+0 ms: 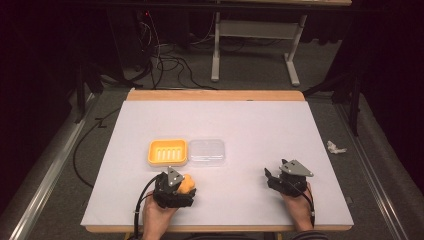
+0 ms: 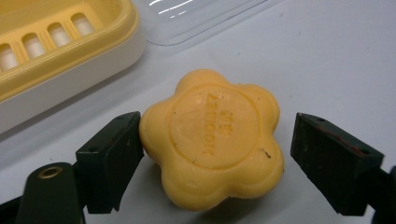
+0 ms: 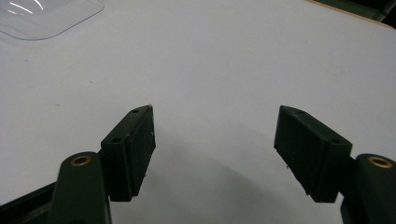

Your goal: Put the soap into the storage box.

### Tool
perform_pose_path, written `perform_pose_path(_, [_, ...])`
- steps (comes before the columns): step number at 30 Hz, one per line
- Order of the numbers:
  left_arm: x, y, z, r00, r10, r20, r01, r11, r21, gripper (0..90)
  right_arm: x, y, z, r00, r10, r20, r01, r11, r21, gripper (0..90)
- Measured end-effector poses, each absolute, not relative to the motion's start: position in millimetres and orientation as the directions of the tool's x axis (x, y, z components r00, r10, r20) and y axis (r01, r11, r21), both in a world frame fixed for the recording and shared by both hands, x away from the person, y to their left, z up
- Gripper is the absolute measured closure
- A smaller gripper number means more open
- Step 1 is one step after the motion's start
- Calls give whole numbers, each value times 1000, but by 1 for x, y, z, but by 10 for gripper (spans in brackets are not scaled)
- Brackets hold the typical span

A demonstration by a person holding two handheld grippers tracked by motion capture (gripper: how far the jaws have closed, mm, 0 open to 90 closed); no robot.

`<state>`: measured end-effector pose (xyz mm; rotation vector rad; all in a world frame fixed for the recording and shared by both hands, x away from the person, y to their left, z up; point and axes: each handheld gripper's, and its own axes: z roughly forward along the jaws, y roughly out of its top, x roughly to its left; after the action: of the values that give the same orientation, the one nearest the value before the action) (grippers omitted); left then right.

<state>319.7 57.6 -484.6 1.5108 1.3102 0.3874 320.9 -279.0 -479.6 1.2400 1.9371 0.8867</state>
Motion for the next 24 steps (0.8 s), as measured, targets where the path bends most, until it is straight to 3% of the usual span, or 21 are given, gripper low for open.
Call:
perform_pose_path(12, [326,56,-488,332,876,-351,532,134,836,256,321,-279,-480,-330,929,-169,476,318,820,295])
perform_pose_path(24, [326,58,-488,362,867,-342,531,109,840,265,321,-279,-480,-333,928,-168,478,320,818,294])
